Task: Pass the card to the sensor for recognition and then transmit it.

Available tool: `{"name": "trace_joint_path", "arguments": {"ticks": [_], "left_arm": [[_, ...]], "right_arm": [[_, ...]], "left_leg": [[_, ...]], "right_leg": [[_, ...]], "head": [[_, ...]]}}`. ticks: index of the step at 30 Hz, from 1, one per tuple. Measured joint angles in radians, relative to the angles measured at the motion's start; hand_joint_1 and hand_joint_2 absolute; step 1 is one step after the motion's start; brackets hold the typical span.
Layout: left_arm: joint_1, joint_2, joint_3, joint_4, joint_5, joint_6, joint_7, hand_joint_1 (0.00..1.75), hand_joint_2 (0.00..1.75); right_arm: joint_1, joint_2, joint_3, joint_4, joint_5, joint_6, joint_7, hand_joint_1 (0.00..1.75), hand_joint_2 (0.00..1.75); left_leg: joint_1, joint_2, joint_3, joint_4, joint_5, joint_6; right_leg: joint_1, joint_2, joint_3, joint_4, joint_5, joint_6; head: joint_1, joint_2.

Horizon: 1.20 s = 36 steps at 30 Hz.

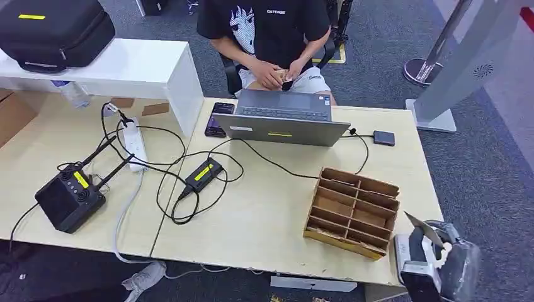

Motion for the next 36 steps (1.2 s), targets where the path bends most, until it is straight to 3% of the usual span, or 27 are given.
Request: {"name": "trace_joint_path", "arguments": {"ticks": [4, 8, 13, 18, 24, 36], "left_arm": [[0.000, -0.002, 0.003, 0.000, -0.006, 0.000, 0.000, 0.00, 1.75], [0.000, -0.003, 0.003, 0.000, -0.009, -0.002, 0.000, 0.00, 1.75], [0.000, -0.003, 0.003, 0.000, -0.012, -0.003, 0.000, 0.00, 1.75], [-0.001, -0.003, 0.003, 0.000, -0.018, -0.007, 0.000, 0.00, 1.75], [-0.002, -0.003, 0.003, 0.000, -0.023, -0.010, 0.000, 0.00, 1.75], [-0.002, -0.002, 0.003, 0.000, -0.024, -0.010, 0.000, 0.00, 1.75]], "right_arm": [[0.009, 0.019, -0.138, 0.036, 0.133, 0.063, 0.100, 1.75, 1.75], [0.008, 0.035, -0.266, 0.096, 0.217, 0.153, 0.157, 1.75, 1.75], [0.005, 0.040, -0.318, 0.150, 0.286, 0.205, 0.211, 1.75, 1.75], [-0.008, 0.040, -0.310, 0.196, 0.321, 0.279, 0.264, 1.75, 1.75], [-0.034, 0.023, -0.248, 0.255, 0.298, 0.293, 0.313, 1.75, 1.75], [-0.067, -0.026, -0.159, 0.299, 0.267, 0.299, 0.345, 1.75, 1.75]], "left_leg": [[0.000, 0.000, 0.000, 0.000, 0.000, 0.000], [0.000, 0.000, 0.000, 0.000, 0.000, 0.000], [0.000, 0.000, 0.000, 0.000, 0.000, 0.000], [0.000, 0.000, 0.000, 0.000, 0.000, 0.000], [0.000, 0.000, 0.000, 0.000, 0.000, 0.000], [0.000, 0.000, 0.001, 0.000, 0.000, 0.000]], "right_leg": [[0.000, 0.000, 0.000, 0.000, 0.000, 0.000], [0.000, 0.000, 0.000, 0.000, 0.000, 0.000], [0.000, 0.000, 0.000, 0.000, 0.000, 0.000], [0.000, 0.000, 0.000, 0.000, 0.000, 0.000], [0.000, 0.000, 0.001, 0.000, 0.000, 0.000], [0.000, 0.001, 0.001, 0.000, 0.000, 0.000]], "head": [[0.000, 0.000], [0.000, 0.000], [0.000, 0.000], [0.000, 0.000], [0.000, 0.000], [0.000, 0.000]]}}
